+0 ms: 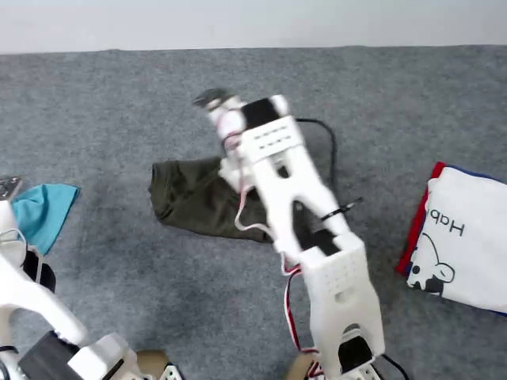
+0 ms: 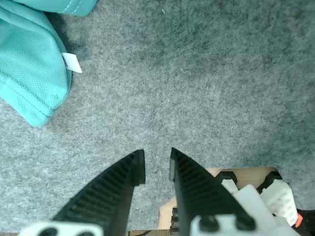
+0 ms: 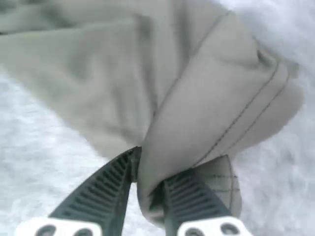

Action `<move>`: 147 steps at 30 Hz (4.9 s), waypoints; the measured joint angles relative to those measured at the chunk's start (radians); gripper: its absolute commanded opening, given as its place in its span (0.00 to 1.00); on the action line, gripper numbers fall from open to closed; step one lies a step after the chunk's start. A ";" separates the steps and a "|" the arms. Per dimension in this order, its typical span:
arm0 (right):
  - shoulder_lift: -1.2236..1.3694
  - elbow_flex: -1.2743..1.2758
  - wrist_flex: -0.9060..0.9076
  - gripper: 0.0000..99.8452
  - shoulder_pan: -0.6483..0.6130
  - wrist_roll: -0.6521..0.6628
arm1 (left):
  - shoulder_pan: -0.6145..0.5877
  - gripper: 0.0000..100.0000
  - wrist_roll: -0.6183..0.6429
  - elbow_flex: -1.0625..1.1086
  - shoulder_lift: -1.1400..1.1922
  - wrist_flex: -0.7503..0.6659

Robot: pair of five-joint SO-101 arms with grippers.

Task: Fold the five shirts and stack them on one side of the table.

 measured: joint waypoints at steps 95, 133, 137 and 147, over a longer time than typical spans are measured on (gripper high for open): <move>0.439 -0.499 0.023 0.01 -0.410 0.060 | -0.071 0.03 0.227 -0.311 -0.006 0.002; 0.402 -0.690 0.025 0.01 -0.278 0.014 | -0.273 0.03 0.293 -0.448 -0.006 0.005; 0.399 -0.684 0.025 0.01 -0.150 -0.008 | -0.273 0.03 0.293 -0.448 -0.006 0.005; 0.347 -0.384 -0.049 0.01 0.015 -0.103 | -0.273 0.03 0.293 -0.425 -0.006 0.005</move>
